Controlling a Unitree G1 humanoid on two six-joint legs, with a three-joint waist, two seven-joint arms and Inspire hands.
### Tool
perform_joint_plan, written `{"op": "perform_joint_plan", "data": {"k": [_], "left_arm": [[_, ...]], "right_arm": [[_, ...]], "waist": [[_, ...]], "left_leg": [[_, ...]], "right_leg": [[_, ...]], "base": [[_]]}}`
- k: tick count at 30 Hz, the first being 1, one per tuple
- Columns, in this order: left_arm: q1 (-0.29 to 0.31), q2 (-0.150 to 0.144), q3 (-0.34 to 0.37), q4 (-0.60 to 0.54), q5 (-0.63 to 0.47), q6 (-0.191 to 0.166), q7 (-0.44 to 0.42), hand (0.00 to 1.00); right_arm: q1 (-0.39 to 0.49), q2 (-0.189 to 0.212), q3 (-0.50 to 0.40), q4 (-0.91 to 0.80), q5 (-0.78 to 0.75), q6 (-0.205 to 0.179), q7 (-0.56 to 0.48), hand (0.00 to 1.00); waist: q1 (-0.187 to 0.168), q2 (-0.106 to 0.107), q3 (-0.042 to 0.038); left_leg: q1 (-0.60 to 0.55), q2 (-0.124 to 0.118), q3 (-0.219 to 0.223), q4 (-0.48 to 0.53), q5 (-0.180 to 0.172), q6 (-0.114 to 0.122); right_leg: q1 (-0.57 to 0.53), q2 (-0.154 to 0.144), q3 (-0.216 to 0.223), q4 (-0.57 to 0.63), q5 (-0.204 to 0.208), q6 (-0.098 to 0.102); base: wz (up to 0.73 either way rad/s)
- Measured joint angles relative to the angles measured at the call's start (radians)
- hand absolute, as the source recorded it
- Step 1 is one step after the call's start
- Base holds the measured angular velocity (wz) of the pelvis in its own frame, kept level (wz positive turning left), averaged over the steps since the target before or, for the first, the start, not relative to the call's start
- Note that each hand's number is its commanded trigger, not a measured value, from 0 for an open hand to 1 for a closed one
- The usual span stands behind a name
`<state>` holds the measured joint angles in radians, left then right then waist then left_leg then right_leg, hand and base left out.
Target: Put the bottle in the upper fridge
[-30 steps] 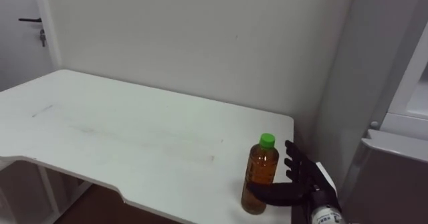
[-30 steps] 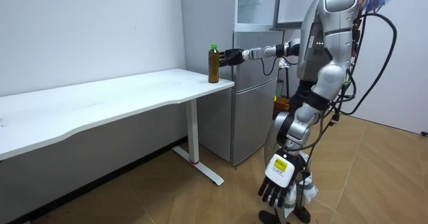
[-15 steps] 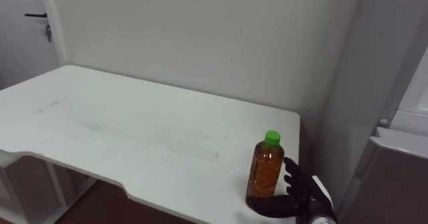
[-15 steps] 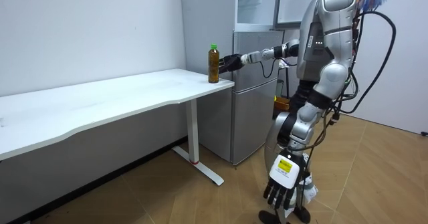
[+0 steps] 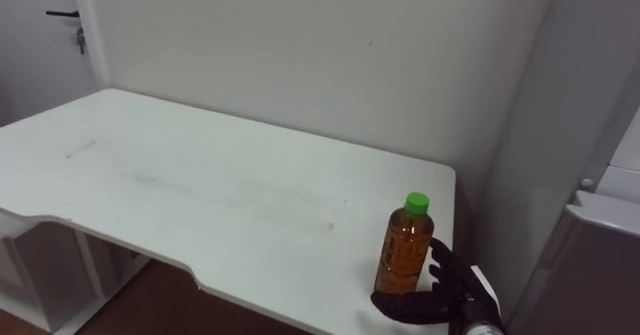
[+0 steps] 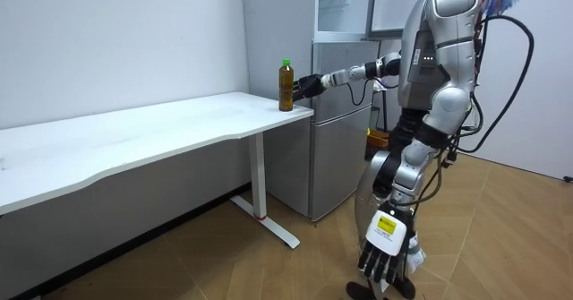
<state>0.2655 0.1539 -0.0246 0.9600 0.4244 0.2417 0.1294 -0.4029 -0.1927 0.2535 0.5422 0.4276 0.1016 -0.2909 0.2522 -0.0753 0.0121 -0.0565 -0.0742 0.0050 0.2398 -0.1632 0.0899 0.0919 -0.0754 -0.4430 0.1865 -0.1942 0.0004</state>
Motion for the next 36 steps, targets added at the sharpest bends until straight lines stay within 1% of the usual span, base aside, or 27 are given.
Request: {"op": "perform_joint_plan", "data": {"k": [3,6,7,11,17,22,24,28,36], "left_arm": [[0.003,0.000,-0.007,-0.001,0.001,0.002,-0.001,0.00],[0.003,0.001,-0.012,-0.002,0.001,0.003,-0.002,0.00],[0.005,0.003,-0.021,-0.007,0.000,0.007,-0.002,0.00],[0.005,0.003,-0.028,-0.020,0.001,0.016,-0.002,0.00],[0.017,0.003,-0.028,-0.039,0.003,0.021,-0.002,0.00],[0.022,0.004,-0.027,-0.037,0.002,0.030,-0.004,0.00],[0.024,0.003,-0.033,-0.037,0.002,0.032,-0.005,0.00],[0.024,0.003,-0.038,-0.037,0.002,0.035,-0.016,0.00],[0.038,0.003,-0.040,-0.037,0.002,0.035,-0.016,0.00]], "right_arm": [[0.000,0.001,0.001,-0.011,0.004,0.001,-0.011,0.00],[-0.008,0.003,0.001,-0.012,0.006,0.001,-0.017,0.00],[-0.008,0.003,0.002,-0.012,0.008,0.001,-0.021,0.00],[-0.008,0.004,0.003,-0.012,0.030,0.002,-0.042,0.00],[-0.009,0.005,0.002,-0.012,0.053,0.011,-0.099,0.00],[-0.036,0.010,0.000,-0.012,0.079,0.019,-0.145,0.00],[-0.056,0.019,0.000,-0.012,0.083,0.019,-0.156,0.00],[-0.094,0.028,0.000,-0.013,0.116,0.019,-0.155,0.00],[-0.107,0.028,-0.001,-0.013,0.116,0.019,-0.191,0.00]], "waist": [[0.001,0.000,-0.0011],[0.000,0.002,-0.0040],[0.000,0.002,-0.0065],[0.001,0.005,-0.0089],[0.002,0.007,-0.0078],[0.005,0.014,-0.0062],[0.005,0.016,-0.0053],[0.005,0.021,-0.0064],[0.010,0.024,-0.0052]], "left_leg": [[-0.001,-0.001,0.000,-0.001,0.001,0.002],[-0.001,-0.001,0.000,-0.002,0.001,0.002],[0.000,-0.001,-0.001,-0.002,0.001,0.002],[0.001,-0.001,-0.001,-0.001,0.001,0.002],[-0.002,-0.004,-0.001,0.001,0.002,0.005],[-0.002,-0.007,-0.006,0.001,0.003,0.009],[-0.001,-0.007,-0.006,0.001,0.004,0.009],[-0.001,-0.007,-0.009,0.003,0.004,0.009],[-0.003,-0.009,-0.015,0.014,0.004,0.010]], "right_leg": [[-0.003,-0.001,0.002,0.001,0.000,0.001],[-0.003,-0.001,0.001,0.002,0.000,0.001],[-0.003,-0.001,0.001,0.003,0.001,0.001],[-0.005,-0.003,-0.001,0.012,0.000,0.001],[-0.012,-0.008,-0.001,0.020,0.000,0.002],[-0.023,-0.012,0.004,0.035,0.001,0.003],[-0.024,-0.012,0.007,0.037,0.001,0.003],[-0.023,-0.013,0.005,0.039,0.001,0.003],[-0.024,-0.014,0.023,0.052,-0.002,0.007]], "base": [[0.00],[0.00],[0.00],[0.00],[0.00],[-0.02],[0.00],[0.00],[0.02]]}}
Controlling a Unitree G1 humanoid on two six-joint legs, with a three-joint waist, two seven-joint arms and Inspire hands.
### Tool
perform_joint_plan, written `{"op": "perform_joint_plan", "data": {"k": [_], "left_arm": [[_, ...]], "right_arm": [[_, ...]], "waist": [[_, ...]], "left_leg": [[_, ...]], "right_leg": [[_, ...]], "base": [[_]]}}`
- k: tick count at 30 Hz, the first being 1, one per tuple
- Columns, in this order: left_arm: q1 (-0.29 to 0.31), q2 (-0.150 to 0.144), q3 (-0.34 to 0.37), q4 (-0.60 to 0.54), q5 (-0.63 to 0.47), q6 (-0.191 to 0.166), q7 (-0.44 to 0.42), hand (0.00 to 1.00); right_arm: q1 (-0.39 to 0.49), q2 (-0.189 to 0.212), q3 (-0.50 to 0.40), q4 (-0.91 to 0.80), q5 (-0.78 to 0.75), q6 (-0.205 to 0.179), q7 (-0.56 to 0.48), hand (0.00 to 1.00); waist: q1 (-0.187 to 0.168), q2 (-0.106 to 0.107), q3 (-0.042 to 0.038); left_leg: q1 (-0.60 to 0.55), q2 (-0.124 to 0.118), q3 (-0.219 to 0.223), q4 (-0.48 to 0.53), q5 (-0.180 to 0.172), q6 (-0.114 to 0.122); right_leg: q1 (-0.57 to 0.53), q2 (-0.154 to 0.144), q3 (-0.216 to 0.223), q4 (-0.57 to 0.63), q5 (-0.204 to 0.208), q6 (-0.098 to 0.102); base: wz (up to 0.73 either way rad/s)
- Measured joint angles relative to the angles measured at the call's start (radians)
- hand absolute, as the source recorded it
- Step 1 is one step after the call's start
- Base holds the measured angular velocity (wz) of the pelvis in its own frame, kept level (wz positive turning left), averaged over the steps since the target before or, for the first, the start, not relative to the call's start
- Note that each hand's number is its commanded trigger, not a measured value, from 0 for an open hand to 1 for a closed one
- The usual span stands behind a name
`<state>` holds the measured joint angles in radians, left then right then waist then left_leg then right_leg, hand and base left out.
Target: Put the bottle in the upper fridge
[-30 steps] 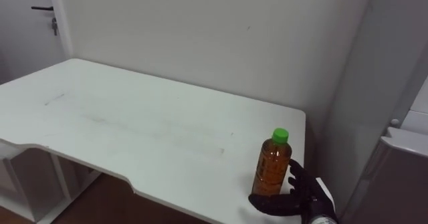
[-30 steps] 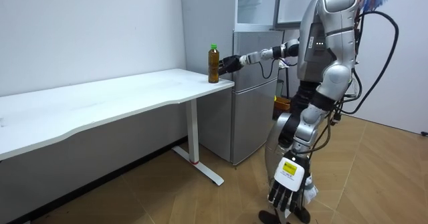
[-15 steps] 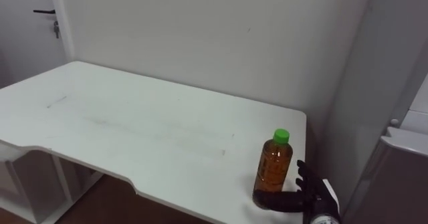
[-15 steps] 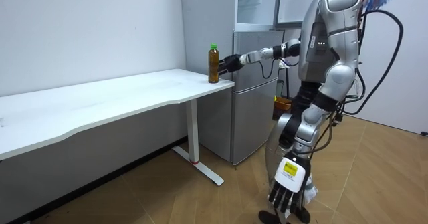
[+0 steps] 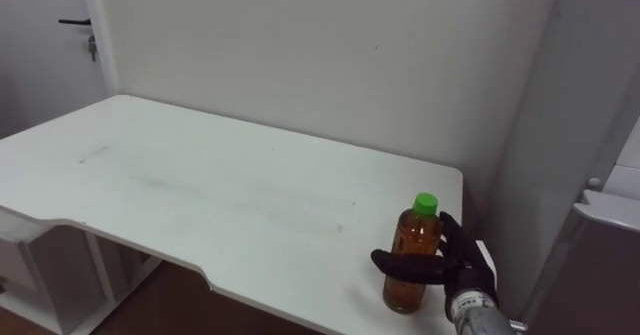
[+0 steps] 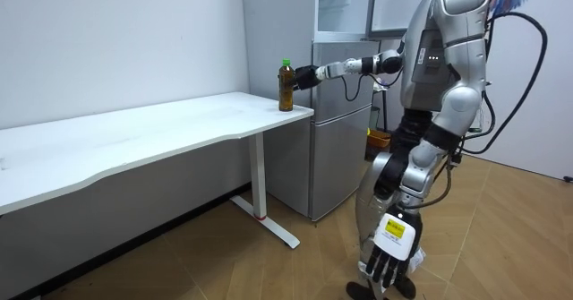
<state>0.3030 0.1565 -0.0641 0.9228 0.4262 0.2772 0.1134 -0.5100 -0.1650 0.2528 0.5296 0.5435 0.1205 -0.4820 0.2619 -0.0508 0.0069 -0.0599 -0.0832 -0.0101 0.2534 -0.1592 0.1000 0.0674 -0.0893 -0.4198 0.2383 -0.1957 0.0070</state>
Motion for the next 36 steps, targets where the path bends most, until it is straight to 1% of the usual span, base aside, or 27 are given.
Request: {"op": "perform_joint_plan", "data": {"k": [9,14,20,26,28,29,30,31,32,33,34,36], "left_arm": [[0.000,-0.001,-0.001,0.000,0.000,0.000,-0.009,0.00],[0.001,-0.001,-0.001,0.000,0.000,0.001,-0.010,0.00],[0.006,-0.001,-0.001,-0.001,0.000,0.000,-0.010,0.00],[0.008,-0.001,-0.001,0.000,0.000,0.000,-0.010,0.00],[0.008,0.000,-0.001,0.001,-0.001,-0.001,-0.010,0.00],[0.007,0.001,-0.001,0.001,-0.001,-0.002,-0.010,0.00],[0.007,0.002,0.000,0.001,-0.001,-0.005,-0.009,0.00],[0.007,0.003,0.000,0.001,-0.001,-0.008,-0.009,0.00],[0.007,0.003,0.000,0.001,-0.001,-0.009,-0.009,0.00],[0.003,0.005,0.000,0.001,-0.001,-0.012,-0.009,0.00],[0.001,0.009,0.000,0.001,-0.001,-0.018,-0.008,0.00],[0.001,0.016,0.001,-0.003,-0.001,-0.026,-0.008,0.00]], "right_arm": [[-0.001,0.000,-0.001,0.000,0.000,0.000,-0.016,0.00],[-0.002,0.000,-0.002,0.000,0.000,0.000,-0.022,0.00],[-0.002,0.000,-0.001,-0.019,0.001,0.000,-0.030,0.00],[-0.002,0.000,-0.001,-0.029,0.010,0.000,-0.049,0.00],[-0.002,-0.001,-0.001,-0.029,0.010,0.000,-0.065,0.00],[-0.002,-0.002,-0.001,-0.028,0.010,0.000,-0.069,0.00],[-0.001,-0.007,-0.001,-0.027,0.010,0.000,-0.075,0.00],[-0.001,-0.012,-0.003,-0.024,0.010,0.000,-0.081,0.00],[-0.001,-0.015,-0.003,-0.022,0.010,0.000,-0.082,0.00],[-0.001,-0.028,-0.003,-0.009,0.017,-0.002,-0.081,0.00],[-0.002,-0.039,-0.005,0.012,0.039,-0.007,-0.081,0.00],[-0.002,-0.040,-0.010,0.028,0.056,-0.008,-0.084,0.00]], "waist": [[0.014,0.002,0.0008],[0.020,0.000,-0.0004],[0.020,-0.005,-0.0037],[0.018,-0.005,-0.0028],[0.018,-0.006,-0.0010],[0.017,-0.006,0.0006],[0.016,-0.004,0.0062],[0.015,-0.007,0.0069],[0.014,-0.009,0.0056],[0.015,-0.011,0.0051],[0.019,-0.013,0.0060],[0.021,-0.016,0.0039]], "left_leg": [[-0.013,-0.001,-0.008,0.015,0.000,0.000],[-0.016,-0.002,-0.009,0.020,0.001,0.001],[-0.016,-0.002,-0.009,0.020,0.001,0.001],[-0.015,-0.003,-0.014,0.022,0.001,0.001],[-0.016,-0.004,-0.022,0.024,0.001,0.001],[-0.016,-0.005,-0.025,0.025,0.001,0.001],[-0.019,-0.007,-0.032,0.030,0.001,0.000],[-0.026,-0.011,-0.037,0.037,0.000,0.001],[-0.032,-0.012,-0.039,0.040,-0.001,0.001],[-0.038,-0.014,-0.046,0.045,0.000,0.002],[-0.049,-0.016,-0.048,0.052,-0.001,0.003],[-0.061,-0.016,-0.048,0.058,-0.001,0.004]], "right_leg": [[0.000,0.001,0.002,0.002,-0.001,0.001],[-0.001,0.001,0.002,0.003,-0.001,0.001],[0.000,0.001,0.001,0.003,-0.001,0.001],[0.007,0.001,-0.006,0.002,-0.001,0.001],[0.010,-0.001,-0.016,0.003,-0.001,0.001],[0.012,-0.001,-0.020,0.003,-0.001,0.001],[0.013,-0.001,-0.022,0.002,-0.003,0.002],[0.009,-0.002,-0.022,0.002,-0.008,0.002],[0.004,-0.002,-0.022,0.003,-0.010,0.002],[-0.001,-0.002,-0.023,0.000,-0.011,0.002],[-0.010,-0.002,-0.024,-0.001,-0.014,0.003],[-0.024,-0.001,-0.023,-0.001,-0.015,0.004]], "base": [[0.03],[0.01],[0.00],[0.03],[0.09],[0.15],[0.17],[0.16],[0.16],[0.16],[0.15],[0.04]]}}
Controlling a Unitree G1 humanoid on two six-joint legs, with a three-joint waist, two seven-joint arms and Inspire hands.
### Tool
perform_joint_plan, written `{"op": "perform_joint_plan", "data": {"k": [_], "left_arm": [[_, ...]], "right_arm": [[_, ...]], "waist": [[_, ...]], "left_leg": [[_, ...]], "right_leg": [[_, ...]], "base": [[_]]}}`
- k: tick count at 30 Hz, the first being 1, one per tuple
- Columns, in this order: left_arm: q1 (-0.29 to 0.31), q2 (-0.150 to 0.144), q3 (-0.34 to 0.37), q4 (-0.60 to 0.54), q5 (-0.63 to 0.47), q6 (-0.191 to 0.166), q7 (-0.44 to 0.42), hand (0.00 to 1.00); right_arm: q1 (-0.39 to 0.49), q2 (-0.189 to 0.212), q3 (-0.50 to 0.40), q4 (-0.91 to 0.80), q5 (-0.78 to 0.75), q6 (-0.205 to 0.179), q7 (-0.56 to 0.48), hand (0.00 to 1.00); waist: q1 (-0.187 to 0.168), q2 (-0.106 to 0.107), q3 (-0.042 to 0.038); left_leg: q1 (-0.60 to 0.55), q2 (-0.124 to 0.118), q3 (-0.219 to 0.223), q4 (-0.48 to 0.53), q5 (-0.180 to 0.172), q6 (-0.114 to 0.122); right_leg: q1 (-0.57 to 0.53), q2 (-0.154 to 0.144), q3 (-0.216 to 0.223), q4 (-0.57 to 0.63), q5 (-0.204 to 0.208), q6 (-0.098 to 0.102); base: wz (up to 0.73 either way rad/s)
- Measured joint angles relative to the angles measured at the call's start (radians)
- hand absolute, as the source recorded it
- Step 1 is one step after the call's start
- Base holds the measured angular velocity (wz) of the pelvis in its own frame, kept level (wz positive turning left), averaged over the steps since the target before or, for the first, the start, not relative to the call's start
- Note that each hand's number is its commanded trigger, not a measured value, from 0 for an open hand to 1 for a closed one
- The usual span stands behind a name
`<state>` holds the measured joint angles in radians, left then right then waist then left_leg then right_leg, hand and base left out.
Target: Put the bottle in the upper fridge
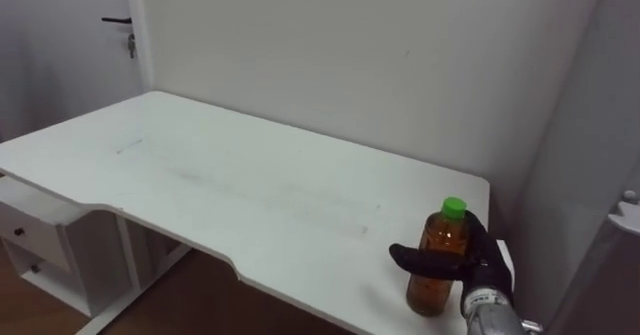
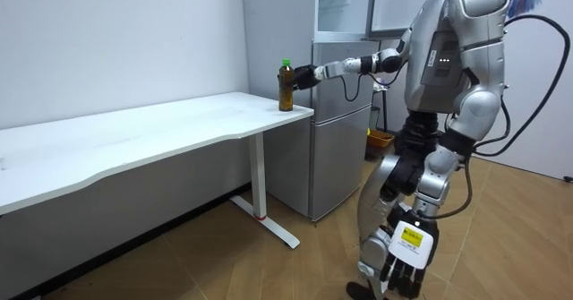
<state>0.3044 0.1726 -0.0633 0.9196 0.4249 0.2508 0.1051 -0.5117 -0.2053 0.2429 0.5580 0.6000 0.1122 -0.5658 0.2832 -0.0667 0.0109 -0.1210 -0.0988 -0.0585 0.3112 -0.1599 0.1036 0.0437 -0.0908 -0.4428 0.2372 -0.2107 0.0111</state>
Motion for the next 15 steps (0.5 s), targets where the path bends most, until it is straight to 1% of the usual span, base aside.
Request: {"op": "perform_joint_plan", "data": {"k": [1,2,3,6,7,11,12,15], "left_arm": [[0.003,0.004,0.001,-0.008,-0.001,-0.001,0.000,0.00],[0.003,0.007,0.001,-0.011,-0.003,-0.003,0.000,0.00],[0.003,0.010,0.002,-0.020,-0.008,-0.008,0.000,0.00],[-0.005,0.019,0.000,-0.022,-0.024,-0.035,0.001,0.00],[-0.005,0.021,0.000,-0.023,-0.030,-0.043,0.003,0.00],[-0.003,0.021,-0.008,-0.023,-0.041,-0.050,0.015,0.00],[-0.003,0.021,-0.013,-0.023,-0.042,-0.054,0.018,0.00],[-0.004,0.021,-0.019,-0.022,-0.045,-0.064,0.020,0.00]], "right_arm": [[-0.003,0.000,-0.002,0.010,0.011,-0.003,-0.001,0.00],[-0.007,-0.002,-0.002,0.018,0.018,-0.003,-0.001,0.00],[-0.012,-0.006,-0.002,0.033,0.023,-0.003,-0.005,0.00],[-0.033,-0.021,-0.002,0.052,0.023,-0.007,-0.021,0.00],[-0.039,-0.032,-0.002,0.056,0.023,-0.013,-0.021,0.00],[-0.057,-0.061,-0.002,0.071,0.025,-0.019,-0.029,0.00],[-0.057,-0.068,-0.002,0.072,0.029,-0.026,-0.029,0.00],[-0.058,-0.076,-0.003,0.104,0.029,-0.041,-0.027,0.00]], "waist": [[-0.001,0.000,-0.0004],[-0.002,0.001,0.0012],[-0.002,0.001,0.0012],[-0.004,0.002,0.0017],[-0.003,0.003,0.0018],[-0.002,0.005,0.0033],[-0.001,0.005,0.0035],[-0.001,0.007,0.0057]], "left_leg": [[-0.010,0.000,0.000,0.004,0.000,0.001],[-0.014,0.000,0.000,0.006,0.001,0.001],[-0.025,0.000,0.000,0.013,0.001,0.002],[-0.052,0.001,-0.001,0.023,0.000,0.004],[-0.062,0.001,-0.002,0.026,-0.001,0.005],[-0.074,0.001,-0.001,0.027,-0.001,0.007],[-0.076,0.001,-0.001,0.028,-0.002,0.008],[-0.080,0.001,-0.001,0.031,-0.004,0.010]], "right_leg": [[-0.009,0.000,0.000,0.000,0.001,0.000],[-0.011,0.001,-0.001,0.000,0.002,0.000],[-0.016,0.001,-0.001,0.001,0.003,0.001],[-0.043,0.001,-0.001,0.008,0.006,0.002],[-0.049,0.001,-0.001,0.018,0.007,0.002],[-0.066,0.000,0.003,0.038,0.009,0.002],[-0.068,-0.001,0.003,0.038,0.009,0.002],[-0.072,-0.010,-0.002,0.046,0.008,0.003]], "base": [[0.00],[0.00],[0.00],[0.00],[0.00],[0.00],[0.00],[0.00]]}}
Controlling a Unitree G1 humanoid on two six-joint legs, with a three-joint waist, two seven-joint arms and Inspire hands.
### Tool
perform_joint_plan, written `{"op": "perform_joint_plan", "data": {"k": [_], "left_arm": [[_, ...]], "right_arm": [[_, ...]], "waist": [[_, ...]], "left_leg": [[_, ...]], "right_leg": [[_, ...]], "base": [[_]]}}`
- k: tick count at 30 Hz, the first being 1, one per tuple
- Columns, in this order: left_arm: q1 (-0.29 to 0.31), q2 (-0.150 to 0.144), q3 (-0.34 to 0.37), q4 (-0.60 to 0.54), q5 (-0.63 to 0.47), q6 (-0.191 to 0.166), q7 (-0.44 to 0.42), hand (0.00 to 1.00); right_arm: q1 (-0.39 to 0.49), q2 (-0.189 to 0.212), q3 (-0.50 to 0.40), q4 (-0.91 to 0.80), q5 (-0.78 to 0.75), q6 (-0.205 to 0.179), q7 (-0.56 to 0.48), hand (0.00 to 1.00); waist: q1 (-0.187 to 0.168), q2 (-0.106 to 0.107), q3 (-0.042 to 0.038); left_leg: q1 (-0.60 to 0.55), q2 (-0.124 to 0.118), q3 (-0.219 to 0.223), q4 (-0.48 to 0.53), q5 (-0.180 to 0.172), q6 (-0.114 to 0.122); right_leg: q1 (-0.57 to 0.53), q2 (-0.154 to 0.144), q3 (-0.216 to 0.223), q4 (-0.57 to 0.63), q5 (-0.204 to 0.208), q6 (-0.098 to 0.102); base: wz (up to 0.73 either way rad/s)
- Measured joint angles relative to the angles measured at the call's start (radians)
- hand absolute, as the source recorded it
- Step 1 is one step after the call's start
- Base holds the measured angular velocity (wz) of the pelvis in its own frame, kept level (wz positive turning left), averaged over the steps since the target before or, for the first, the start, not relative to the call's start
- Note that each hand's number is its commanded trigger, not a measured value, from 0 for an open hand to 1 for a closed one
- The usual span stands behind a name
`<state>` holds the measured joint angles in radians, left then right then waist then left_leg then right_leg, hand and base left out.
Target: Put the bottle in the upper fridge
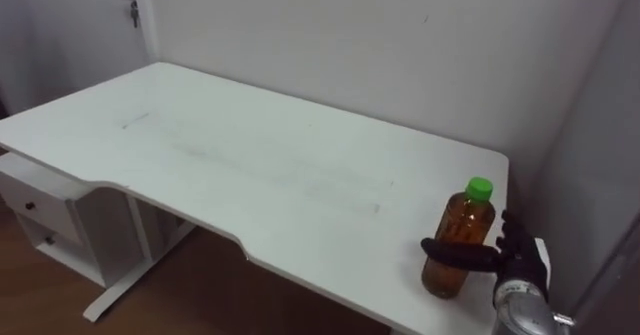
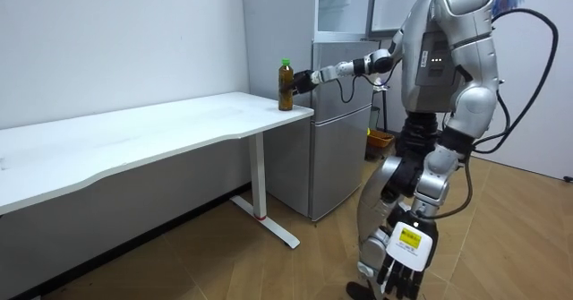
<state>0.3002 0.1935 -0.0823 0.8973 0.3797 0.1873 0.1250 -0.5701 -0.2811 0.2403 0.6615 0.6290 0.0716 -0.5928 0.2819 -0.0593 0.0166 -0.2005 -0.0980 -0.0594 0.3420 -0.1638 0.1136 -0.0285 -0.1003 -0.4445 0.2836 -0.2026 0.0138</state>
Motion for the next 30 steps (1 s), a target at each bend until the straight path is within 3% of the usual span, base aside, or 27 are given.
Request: {"op": "perform_joint_plan", "data": {"k": [6,18,26,30], "left_arm": [[-0.016,-0.001,-0.020,0.000,-0.116,-0.018,0.014,0.00],[-0.044,0.005,-0.025,0.009,-0.153,-0.042,0.040,0.00],[-0.063,0.011,-0.061,0.028,-0.153,-0.045,0.039,0.00],[-0.070,0.014,-0.063,0.030,-0.174,-0.058,0.039,0.00]], "right_arm": [[-0.019,-0.033,0.000,0.027,0.000,-0.008,0.008,0.00],[-0.116,-0.044,0.000,0.094,-0.006,-0.008,0.004,0.00],[-0.119,-0.047,0.000,0.101,-0.006,-0.009,0.019,0.00],[-0.119,-0.047,0.001,0.104,-0.006,-0.028,0.041,0.00]], "waist": [[0.000,0.014,0.0112],[0.001,0.010,0.0130],[0.002,0.003,0.0133],[0.009,0.001,0.0136]], "left_leg": [[-0.060,-0.001,0.000,0.038,-0.004,0.007],[-0.111,-0.010,0.000,0.058,0.006,0.014],[-0.118,-0.019,0.000,0.057,0.015,0.025],[-0.117,-0.020,0.000,0.057,0.016,0.024]], "right_leg": [[-0.064,-0.010,0.001,0.049,-0.001,0.001],[-0.140,-0.032,0.014,0.113,-0.001,0.001],[-0.148,-0.036,0.033,0.113,-0.002,0.003],[-0.147,-0.036,0.038,0.109,-0.001,0.005]], "base": [[-0.01],[0.00],[0.00],[0.00]]}}
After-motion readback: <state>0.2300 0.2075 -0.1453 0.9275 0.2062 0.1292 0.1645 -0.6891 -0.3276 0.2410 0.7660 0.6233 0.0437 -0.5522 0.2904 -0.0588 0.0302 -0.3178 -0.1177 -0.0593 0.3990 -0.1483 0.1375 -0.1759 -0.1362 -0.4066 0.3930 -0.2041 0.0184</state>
